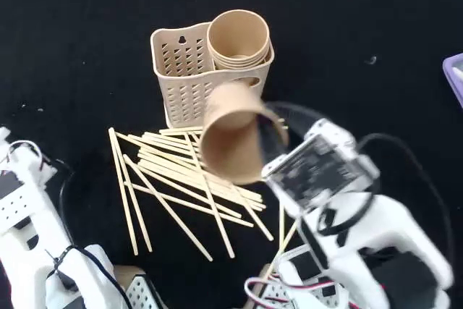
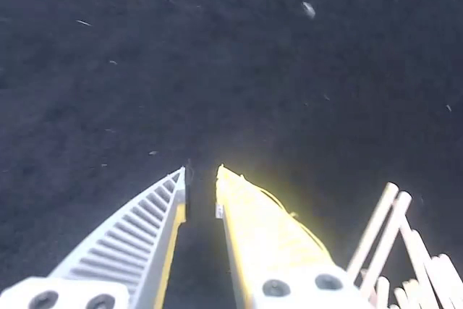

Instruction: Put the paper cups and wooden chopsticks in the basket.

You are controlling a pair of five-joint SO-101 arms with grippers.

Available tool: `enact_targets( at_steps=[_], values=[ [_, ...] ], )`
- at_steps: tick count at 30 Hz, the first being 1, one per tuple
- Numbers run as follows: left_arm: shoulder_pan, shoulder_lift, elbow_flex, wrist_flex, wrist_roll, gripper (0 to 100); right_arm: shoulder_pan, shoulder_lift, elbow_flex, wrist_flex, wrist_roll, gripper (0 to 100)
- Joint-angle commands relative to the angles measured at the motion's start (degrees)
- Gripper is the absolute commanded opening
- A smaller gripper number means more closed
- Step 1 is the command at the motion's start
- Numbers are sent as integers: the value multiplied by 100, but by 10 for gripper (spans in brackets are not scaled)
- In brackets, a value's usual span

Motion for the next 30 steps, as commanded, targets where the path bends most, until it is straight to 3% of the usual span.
enact_targets(
  at_steps=[1, 7, 18, 22, 30],
  values=[
    [391, -141, 22, -26, 18, 84, 536, 1288, -1851, 369, -422, 11],
    [567, -141, 92, -26, 18, 84, 589, 3670, -4330, 1099, -941, 11],
    [585, -141, 84, 123, 18, 84, 1143, 7837, -9323, 2576, -1143, 11],
    [585, -141, 84, 123, 18, 84, 1354, 8558, -10123, 2629, -1143, 11],
    [585, -141, 101, 97, 18, 84, 1275, 8804, -10264, 2611, -1143, 11]
  ],
)
